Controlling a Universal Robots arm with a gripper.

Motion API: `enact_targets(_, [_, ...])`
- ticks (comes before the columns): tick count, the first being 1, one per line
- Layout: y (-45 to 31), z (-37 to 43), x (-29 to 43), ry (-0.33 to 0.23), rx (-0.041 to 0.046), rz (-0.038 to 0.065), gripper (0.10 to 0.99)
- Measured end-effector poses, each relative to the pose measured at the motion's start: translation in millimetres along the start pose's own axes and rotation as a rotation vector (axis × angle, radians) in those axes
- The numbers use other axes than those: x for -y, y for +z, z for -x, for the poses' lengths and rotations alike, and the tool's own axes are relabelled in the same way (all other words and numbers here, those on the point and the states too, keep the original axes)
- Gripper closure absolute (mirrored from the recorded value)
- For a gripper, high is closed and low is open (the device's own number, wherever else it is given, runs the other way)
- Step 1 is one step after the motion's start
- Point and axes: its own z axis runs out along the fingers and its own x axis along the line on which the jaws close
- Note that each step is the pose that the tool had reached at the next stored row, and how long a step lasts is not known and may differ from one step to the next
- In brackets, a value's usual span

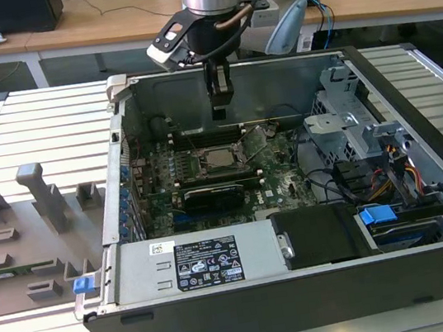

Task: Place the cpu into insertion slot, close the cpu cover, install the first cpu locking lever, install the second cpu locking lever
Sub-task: 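Place the cpu into insertion slot, then close the cpu cover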

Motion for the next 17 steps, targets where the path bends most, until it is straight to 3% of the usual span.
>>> enact_targets(9, [-0.3, 0.0, 0.0, 0.0, 0.0, 0.0, 0.98])
enact_targets(11, [-0.3, 0.1, -2.8, 0.0, 0.0002, 0.0, 0.98])
enact_targets(14, [-0.1, 0.2, -15.0, 0.0, 0.0002, 0.0, 0.98])
enact_targets(16, [-0.1, 0.4, -26.6, 0.0, 0.0003, -0.001, 0.98])
enact_targets(17, [0.0, 0.5, -36.5, 0.0, 0.0009, -0.001, 0.98])
